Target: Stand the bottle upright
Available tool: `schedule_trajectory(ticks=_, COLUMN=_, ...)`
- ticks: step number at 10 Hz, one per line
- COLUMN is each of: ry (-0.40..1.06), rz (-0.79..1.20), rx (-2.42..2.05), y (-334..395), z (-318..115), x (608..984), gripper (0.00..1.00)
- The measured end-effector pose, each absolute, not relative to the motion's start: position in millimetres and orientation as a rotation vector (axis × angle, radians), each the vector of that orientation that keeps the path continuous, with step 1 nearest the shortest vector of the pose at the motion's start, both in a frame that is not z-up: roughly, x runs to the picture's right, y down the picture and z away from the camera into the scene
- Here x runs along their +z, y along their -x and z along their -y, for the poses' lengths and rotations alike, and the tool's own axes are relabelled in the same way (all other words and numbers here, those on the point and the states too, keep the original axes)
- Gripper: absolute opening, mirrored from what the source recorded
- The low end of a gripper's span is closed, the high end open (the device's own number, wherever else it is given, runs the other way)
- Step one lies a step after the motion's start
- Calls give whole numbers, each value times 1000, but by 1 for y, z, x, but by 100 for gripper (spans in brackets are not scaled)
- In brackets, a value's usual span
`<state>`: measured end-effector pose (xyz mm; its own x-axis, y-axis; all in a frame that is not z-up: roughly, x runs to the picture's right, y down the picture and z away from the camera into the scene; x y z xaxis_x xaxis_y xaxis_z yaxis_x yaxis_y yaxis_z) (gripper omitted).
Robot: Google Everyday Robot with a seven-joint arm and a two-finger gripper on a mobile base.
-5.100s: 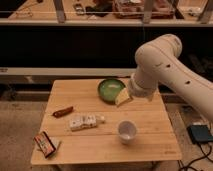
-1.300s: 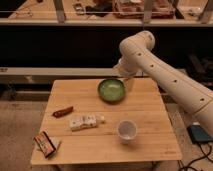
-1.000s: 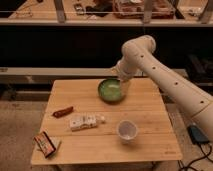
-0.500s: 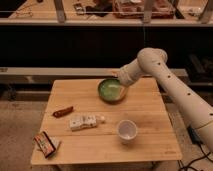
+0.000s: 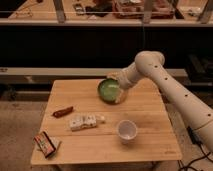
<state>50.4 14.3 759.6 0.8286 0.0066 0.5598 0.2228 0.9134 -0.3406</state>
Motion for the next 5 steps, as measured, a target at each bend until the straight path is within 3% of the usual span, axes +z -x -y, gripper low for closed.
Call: schedule_trajectory(ticks=5, ry=508, rz=590, rx=-24, y=-31, z=-81, x=787, gripper=80)
